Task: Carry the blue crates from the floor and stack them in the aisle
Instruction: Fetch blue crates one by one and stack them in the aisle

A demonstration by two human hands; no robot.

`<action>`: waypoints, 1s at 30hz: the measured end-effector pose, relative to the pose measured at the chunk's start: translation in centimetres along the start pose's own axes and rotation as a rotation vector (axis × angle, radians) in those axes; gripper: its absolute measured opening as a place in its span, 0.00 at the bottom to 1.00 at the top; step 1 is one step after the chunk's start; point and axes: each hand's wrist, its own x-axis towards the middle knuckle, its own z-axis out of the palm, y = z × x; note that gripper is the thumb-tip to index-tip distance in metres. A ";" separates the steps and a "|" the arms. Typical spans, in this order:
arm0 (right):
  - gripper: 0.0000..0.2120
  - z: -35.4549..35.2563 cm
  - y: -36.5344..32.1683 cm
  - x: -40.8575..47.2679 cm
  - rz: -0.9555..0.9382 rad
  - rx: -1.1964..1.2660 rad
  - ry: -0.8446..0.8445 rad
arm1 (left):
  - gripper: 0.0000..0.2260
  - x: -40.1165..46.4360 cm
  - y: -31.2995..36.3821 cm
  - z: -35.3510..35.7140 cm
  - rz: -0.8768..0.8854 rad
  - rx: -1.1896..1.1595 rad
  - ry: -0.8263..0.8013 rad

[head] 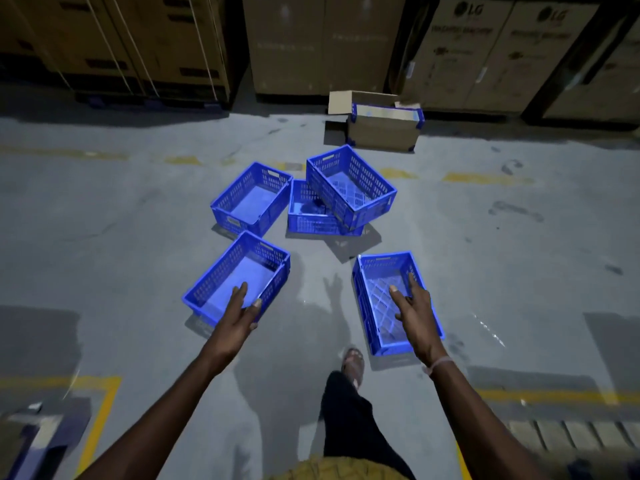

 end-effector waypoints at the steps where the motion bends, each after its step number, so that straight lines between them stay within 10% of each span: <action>1: 0.41 -0.2 -0.5 2.9 -0.002 0.007 0.003 | 0.34 2.7 0.6 0.8 -0.008 0.012 0.010; 30: 0.47 3.8 -12.9 60.8 0.255 -0.023 0.171 | 0.41 69.7 22.3 10.1 0.024 0.246 -0.246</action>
